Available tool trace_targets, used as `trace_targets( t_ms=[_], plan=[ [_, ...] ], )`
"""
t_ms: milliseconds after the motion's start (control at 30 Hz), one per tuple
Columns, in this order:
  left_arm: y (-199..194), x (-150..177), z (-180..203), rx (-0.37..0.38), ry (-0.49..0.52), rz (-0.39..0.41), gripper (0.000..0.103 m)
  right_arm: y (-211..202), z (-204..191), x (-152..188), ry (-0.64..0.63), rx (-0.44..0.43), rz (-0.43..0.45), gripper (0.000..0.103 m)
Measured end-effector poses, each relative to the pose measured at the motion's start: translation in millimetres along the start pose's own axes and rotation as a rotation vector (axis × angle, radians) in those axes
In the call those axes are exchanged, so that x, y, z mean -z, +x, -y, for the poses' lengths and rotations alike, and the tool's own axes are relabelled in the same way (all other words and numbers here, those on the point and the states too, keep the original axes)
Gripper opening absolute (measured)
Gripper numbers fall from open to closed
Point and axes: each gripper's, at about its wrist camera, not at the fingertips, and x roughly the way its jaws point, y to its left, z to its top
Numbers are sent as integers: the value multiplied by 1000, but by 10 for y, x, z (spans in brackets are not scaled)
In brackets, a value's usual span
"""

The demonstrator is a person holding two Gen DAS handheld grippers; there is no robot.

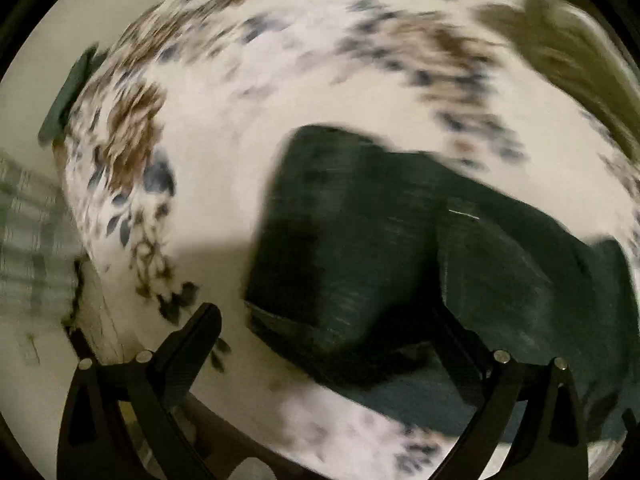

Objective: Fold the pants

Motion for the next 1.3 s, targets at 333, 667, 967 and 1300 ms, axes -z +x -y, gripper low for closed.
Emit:
trace_targets(
  t_ms=[333, 667, 967, 1300],
  plan=[
    [-401, 549, 1997, 209, 312, -99, 103, -1639, 2488, -334, 429, -80, 381, 96],
    [216, 990, 3435, 171, 511, -216, 103, -2000, 4185, -1280, 569, -177, 438, 75],
    [242, 970, 3330, 180, 504, -195, 103, -1970, 4158, -1498, 462, -312, 504, 51],
    [237, 1056, 3404, 171, 497, -189, 103, -1827, 4018, -1649, 375, -491, 484, 45]
  ],
)
